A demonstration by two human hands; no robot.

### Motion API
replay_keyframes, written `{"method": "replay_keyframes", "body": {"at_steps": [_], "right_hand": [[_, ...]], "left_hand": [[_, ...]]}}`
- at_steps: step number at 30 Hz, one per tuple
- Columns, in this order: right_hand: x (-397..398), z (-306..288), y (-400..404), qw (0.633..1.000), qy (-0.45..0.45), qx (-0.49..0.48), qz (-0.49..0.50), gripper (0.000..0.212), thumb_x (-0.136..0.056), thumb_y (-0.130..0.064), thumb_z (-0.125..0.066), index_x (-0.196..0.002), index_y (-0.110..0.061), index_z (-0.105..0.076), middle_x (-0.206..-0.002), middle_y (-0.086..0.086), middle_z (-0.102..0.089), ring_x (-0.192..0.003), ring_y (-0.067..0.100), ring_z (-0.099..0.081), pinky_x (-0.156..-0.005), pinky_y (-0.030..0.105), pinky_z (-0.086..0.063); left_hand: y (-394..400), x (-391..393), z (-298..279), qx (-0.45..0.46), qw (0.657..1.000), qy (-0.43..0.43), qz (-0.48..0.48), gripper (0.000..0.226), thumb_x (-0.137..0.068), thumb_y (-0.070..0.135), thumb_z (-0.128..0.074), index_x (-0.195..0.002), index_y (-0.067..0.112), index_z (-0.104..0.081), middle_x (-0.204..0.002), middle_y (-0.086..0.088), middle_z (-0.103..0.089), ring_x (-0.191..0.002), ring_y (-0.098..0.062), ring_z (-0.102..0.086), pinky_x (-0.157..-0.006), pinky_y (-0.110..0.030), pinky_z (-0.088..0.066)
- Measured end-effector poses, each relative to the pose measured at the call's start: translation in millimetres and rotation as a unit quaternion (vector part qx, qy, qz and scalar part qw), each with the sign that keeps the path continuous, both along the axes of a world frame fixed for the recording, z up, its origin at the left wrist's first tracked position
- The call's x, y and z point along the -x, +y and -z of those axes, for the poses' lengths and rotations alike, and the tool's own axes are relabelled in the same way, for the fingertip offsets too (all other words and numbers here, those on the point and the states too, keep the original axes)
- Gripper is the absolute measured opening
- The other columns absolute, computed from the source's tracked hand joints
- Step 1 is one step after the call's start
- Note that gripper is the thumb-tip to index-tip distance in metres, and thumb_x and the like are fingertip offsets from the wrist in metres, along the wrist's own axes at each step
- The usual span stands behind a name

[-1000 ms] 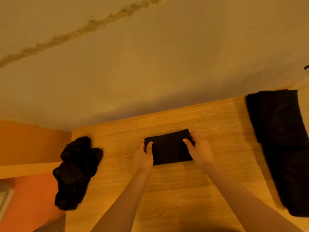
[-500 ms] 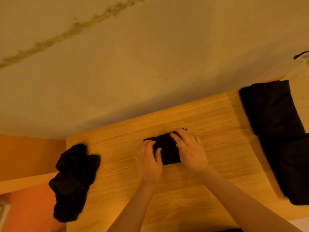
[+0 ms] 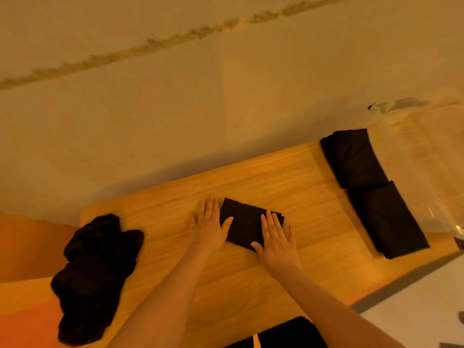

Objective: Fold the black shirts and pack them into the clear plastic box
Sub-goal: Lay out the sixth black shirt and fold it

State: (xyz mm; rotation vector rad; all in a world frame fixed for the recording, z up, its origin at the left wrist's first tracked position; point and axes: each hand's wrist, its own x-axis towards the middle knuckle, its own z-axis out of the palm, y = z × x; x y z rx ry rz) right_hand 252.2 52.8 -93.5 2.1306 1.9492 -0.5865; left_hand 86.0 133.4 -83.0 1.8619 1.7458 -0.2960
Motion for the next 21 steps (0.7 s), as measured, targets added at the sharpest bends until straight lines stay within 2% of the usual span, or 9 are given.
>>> {"method": "replay_keyframes", "body": {"at_steps": [2, 3, 5, 7, 9, 11, 16, 19, 21], "right_hand": [[2.0, -7.6, -10.3, 1.000, 0.005, 0.015, 0.008, 0.109, -0.053, -0.068, 0.044, -0.143, -0.016, 0.013, -0.152, 0.004, 0.015, -0.141, 0.020, 0.013, -0.113, 0.045, 0.004], [1.8, -16.0, -10.5, 1.000, 0.006, 0.013, 0.019, 0.114, -0.050, -0.068, 0.045, -0.145, -0.017, 0.010, -0.154, 0.003, 0.013, -0.143, 0.020, 0.009, -0.115, 0.042, 0.001], [-1.6, -29.3, -8.4, 1.000, 0.007, -0.003, 0.020, 0.091, -0.074, -0.066, 0.025, -0.149, -0.020, -0.001, -0.157, 0.002, 0.006, -0.145, 0.020, -0.001, -0.115, 0.040, -0.008], [-8.0, -34.0, -11.3, 1.000, -0.002, 0.018, -0.001, 0.061, -0.097, -0.050, -0.013, -0.149, -0.020, -0.003, -0.157, 0.001, 0.006, -0.145, 0.019, 0.003, -0.115, 0.040, -0.008], [-13.5, -33.8, -17.5, 0.998, 0.008, 0.061, -0.005, 0.062, -0.099, -0.043, -0.026, -0.149, -0.019, 0.001, -0.157, 0.000, 0.008, -0.144, 0.017, 0.008, -0.116, 0.039, -0.005], [-16.4, -35.9, -21.5, 0.995, 0.039, 0.090, 0.008, 0.063, -0.099, -0.041, -0.029, -0.149, -0.018, 0.002, -0.157, -0.001, 0.009, -0.144, 0.014, 0.009, -0.116, 0.037, -0.006], [-29.9, -38.7, -27.0, 0.990, 0.095, 0.099, 0.026, 0.057, -0.100, -0.037, -0.029, -0.149, -0.022, -0.004, -0.157, -0.003, 0.003, -0.144, 0.012, 0.001, -0.115, 0.037, -0.009], [-46.2, -36.2, -33.1, 0.987, 0.121, 0.109, 0.017, 0.055, -0.099, -0.039, -0.029, -0.149, -0.025, -0.009, -0.157, -0.003, 0.000, -0.144, 0.014, -0.003, -0.114, 0.039, -0.010], [-58.0, -36.9, -37.6, 0.980, 0.168, 0.099, 0.041, 0.055, -0.099, -0.038, -0.032, -0.148, -0.025, -0.011, -0.157, -0.003, -0.003, -0.144, 0.015, -0.007, -0.114, 0.039, -0.013]], "left_hand": [[-12.3, 0.1, -4.8, -0.026, 0.993, -0.070, -0.092, 0.069, -0.096, 0.049, -0.030, -0.149, 0.014, -0.003, -0.157, -0.005, 0.001, -0.145, -0.020, 0.003, -0.116, -0.041, -0.004], [-21.1, -2.4, -6.8, -0.041, 0.977, -0.116, -0.174, 0.067, -0.096, 0.046, -0.035, -0.149, 0.012, -0.011, -0.156, -0.008, -0.010, -0.144, -0.023, -0.008, -0.116, -0.041, -0.013], [-40.6, -12.0, -16.7, -0.028, 0.914, -0.203, -0.350, 0.064, -0.094, 0.043, -0.044, -0.145, 0.010, -0.026, -0.149, -0.011, -0.031, -0.137, -0.027, -0.030, -0.111, -0.042, -0.031], [-57.3, -24.2, -21.8, 0.053, 0.840, -0.271, -0.468, 0.059, -0.092, 0.042, -0.050, -0.140, 0.009, -0.035, -0.142, -0.012, -0.041, -0.129, -0.029, -0.041, -0.105, -0.042, -0.037], [-69.2, -34.8, -21.0, 0.174, 0.762, -0.347, -0.518, 0.058, -0.090, 0.044, -0.051, -0.137, 0.012, -0.040, -0.138, -0.012, -0.045, -0.127, -0.029, -0.043, -0.104, -0.041, -0.037], [-73.4, -41.5, -24.2, 0.255, 0.706, -0.401, -0.525, 0.061, -0.088, 0.045, -0.054, -0.139, 0.014, -0.039, -0.139, -0.012, -0.045, -0.128, -0.028, -0.042, -0.106, -0.041, -0.035], [-57.6, -58.8, -34.7, 0.257, 0.671, -0.459, -0.523, 0.057, -0.089, 0.032, -0.059, -0.136, 0.005, -0.042, -0.134, -0.015, -0.050, -0.123, -0.029, -0.048, -0.095, -0.035, -0.042], [-50.4, -75.8, -37.1, 0.241, 0.677, -0.446, -0.535, 0.057, -0.088, 0.027, -0.062, -0.135, 0.003, -0.042, -0.137, -0.014, -0.047, -0.125, -0.029, -0.046, -0.101, -0.038, -0.040], [-49.7, -86.7, -40.0, 0.225, 0.660, -0.456, -0.553, 0.050, -0.088, 0.022, -0.061, -0.132, 0.003, -0.046, -0.131, -0.012, -0.052, -0.122, -0.030, -0.048, -0.095, -0.036, -0.042]]}}
